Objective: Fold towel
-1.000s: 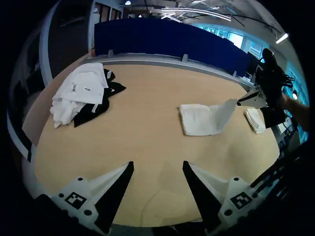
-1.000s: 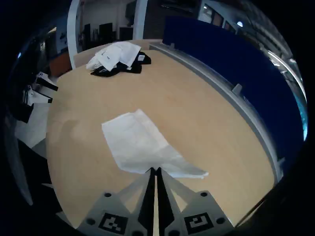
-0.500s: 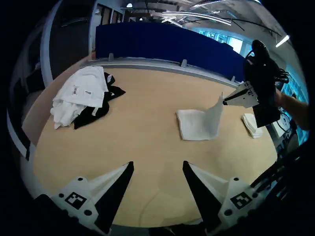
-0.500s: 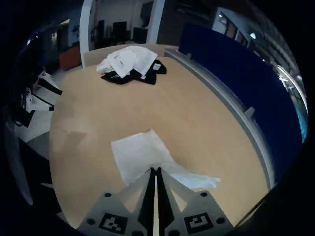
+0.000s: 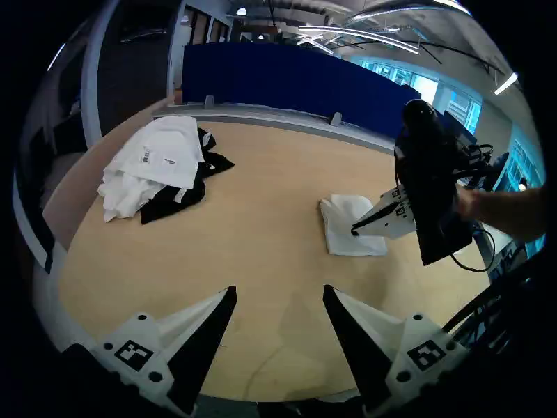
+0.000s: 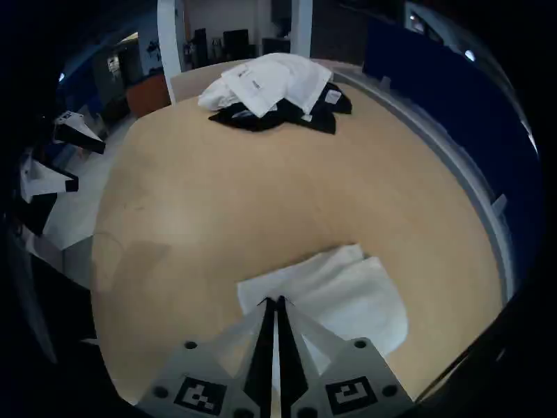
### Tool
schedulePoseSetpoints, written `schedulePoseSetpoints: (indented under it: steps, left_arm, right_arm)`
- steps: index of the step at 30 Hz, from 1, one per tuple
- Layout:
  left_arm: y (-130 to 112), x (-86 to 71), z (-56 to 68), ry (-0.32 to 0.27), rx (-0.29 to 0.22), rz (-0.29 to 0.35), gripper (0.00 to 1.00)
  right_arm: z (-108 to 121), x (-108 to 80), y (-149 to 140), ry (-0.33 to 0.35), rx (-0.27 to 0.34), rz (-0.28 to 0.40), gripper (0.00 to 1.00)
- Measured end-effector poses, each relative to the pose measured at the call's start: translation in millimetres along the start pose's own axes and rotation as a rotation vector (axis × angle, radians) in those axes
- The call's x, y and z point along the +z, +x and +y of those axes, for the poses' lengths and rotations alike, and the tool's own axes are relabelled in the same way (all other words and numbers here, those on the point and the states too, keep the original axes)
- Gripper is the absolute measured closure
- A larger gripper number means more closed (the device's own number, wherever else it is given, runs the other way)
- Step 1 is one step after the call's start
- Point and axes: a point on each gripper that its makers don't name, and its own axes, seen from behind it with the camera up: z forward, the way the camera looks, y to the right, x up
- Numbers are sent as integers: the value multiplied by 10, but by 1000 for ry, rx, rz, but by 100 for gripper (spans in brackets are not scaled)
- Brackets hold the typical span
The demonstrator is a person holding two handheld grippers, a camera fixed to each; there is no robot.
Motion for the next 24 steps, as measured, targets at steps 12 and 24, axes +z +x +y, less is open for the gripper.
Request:
schedulePoseSetpoints:
  steps: [12,24]
  left_arm:
    - [-12,29,-35,-5,8,-5,8]
    - [-7,46,1,-9,12,-10,8]
  right_arm:
    - [75,0,-17,-24,38,14,66]
    - [133,-206,-131,-65,58,29,25]
